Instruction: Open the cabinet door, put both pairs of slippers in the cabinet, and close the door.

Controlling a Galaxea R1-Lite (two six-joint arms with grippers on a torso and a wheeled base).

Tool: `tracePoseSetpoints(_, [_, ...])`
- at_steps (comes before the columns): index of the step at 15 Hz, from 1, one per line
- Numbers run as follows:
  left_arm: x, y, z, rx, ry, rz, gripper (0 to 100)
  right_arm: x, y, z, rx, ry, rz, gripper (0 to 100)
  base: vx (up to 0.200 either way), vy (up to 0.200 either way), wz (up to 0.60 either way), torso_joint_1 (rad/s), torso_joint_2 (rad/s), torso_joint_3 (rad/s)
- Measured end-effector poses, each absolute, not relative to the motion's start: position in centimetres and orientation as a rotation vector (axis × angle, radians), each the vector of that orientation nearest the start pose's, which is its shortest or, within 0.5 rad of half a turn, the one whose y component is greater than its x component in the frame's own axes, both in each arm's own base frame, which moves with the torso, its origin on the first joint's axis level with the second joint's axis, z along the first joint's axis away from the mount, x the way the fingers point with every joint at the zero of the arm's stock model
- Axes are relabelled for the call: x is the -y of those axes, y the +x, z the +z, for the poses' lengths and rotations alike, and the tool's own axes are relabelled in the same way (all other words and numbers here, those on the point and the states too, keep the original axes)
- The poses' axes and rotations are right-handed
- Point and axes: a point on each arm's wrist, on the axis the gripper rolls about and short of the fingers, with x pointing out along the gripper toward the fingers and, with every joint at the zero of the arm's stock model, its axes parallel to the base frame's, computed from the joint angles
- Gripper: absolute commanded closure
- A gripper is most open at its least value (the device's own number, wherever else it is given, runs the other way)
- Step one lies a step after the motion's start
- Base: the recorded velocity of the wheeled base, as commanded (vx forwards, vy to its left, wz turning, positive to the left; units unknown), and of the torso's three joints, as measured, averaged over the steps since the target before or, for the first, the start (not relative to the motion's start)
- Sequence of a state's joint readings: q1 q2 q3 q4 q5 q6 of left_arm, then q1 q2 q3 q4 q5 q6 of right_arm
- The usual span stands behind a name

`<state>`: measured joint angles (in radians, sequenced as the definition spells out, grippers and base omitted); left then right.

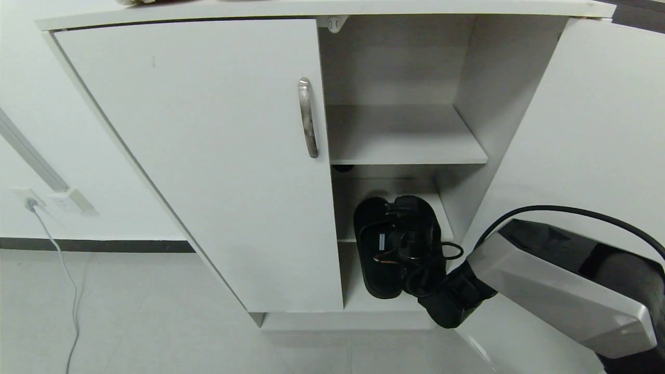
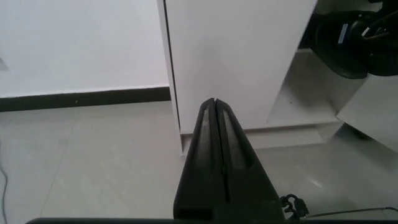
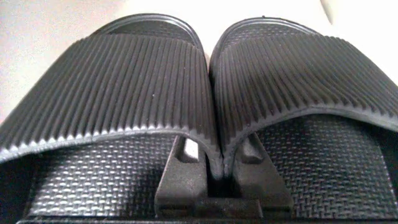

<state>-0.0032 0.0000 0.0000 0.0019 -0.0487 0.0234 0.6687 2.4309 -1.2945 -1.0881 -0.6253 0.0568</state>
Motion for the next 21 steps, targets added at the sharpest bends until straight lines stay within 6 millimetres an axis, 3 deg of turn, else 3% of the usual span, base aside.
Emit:
tracePoseSetpoints(3, [0.1,-2.3,7.5,-0.001,0.024,-0.052,100,-27.9,38.2,6.2,-0.023,0.02,0.05,100,0.0,0.0,0.0,0.0,0.0,0.0])
tracePoseSetpoints(7, [0.1,-2.3,7.5,-0.001,0.024,-0.052,100,-27.9,40.7,6.1,-0.021,0.02,0.025,100,0.0,0.0,0.0,0.0,0.0,0.0])
tracePoseSetpoints(13, [0.1,-2.3,7.5,-0.001,0.023,-0.052,100,-28.1,44.5,7.8,-0.037,0.015,-0.01,100,0.0,0.0,0.0,0.0,0.0,0.0])
tracePoseSetpoints(21, [0.1,-2.3,7.5,-0.001,0.021,-0.048,100,-27.5,46.7,7.8,-0.02,0.028,-0.029,100,0.0,0.0,0.0,0.0,0.0,0.0])
